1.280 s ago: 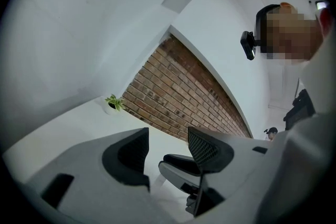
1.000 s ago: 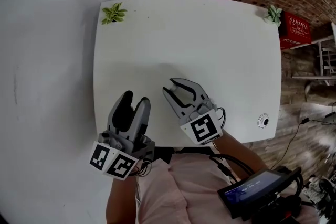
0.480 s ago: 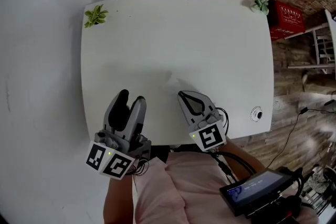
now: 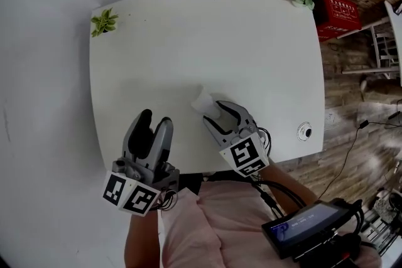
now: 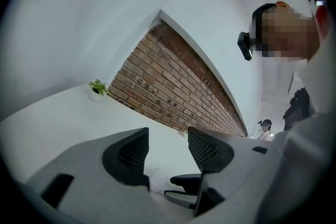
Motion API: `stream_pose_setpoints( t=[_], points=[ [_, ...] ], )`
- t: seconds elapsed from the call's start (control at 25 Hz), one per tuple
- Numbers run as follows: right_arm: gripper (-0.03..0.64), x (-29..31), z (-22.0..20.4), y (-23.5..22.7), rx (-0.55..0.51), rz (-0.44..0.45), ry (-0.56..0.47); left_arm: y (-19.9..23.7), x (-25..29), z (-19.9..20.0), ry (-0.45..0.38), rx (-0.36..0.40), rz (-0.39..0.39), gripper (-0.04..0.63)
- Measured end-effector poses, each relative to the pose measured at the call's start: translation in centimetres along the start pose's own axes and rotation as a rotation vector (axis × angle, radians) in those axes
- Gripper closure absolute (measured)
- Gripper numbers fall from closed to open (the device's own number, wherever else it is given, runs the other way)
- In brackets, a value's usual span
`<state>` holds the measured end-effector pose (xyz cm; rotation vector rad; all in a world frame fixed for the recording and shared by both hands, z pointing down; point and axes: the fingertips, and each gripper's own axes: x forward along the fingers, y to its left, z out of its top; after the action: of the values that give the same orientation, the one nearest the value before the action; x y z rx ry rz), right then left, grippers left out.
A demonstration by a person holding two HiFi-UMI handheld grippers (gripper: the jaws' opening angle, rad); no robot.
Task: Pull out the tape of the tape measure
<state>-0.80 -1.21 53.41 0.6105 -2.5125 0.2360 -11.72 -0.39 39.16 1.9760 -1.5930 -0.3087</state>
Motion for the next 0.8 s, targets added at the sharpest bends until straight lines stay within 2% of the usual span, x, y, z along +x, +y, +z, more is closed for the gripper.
stream_pose_setpoints(
  t=[0.2, 0.36, 0.44, 0.64, 0.8],
  points=[
    [0.405, 1.2, -1.1, -0.3, -0.024, -0.024, 0.174, 0.0, 0.0, -0.3, 0.014, -0.004, -0.005, 0.345],
    [0.432, 1.3, -1.3, -0.8, 0.014, -0.040, 0.232, 0.0, -0.2, -0.3, 0.013, -0.006, -0.004, 0.342],
    [0.474, 1.2, -1.1, -1.1, 0.027, -0.041, 0.228, -0.1, -0.3, -0.1, 0.013, -0.007, -0.001, 0.342],
    [0.477, 0.6, 0.0, -1.3, 0.032, -0.054, 0.162, -0.3, -0.7, 0.3, 0.014, -0.008, 0.001, 0.341],
    [0.477, 0.1, 2.6, -1.1, 0.044, -0.059, 0.048, -0.6, -0.7, 0.3, 0.016, -0.019, -0.006, 0.339]
  ],
)
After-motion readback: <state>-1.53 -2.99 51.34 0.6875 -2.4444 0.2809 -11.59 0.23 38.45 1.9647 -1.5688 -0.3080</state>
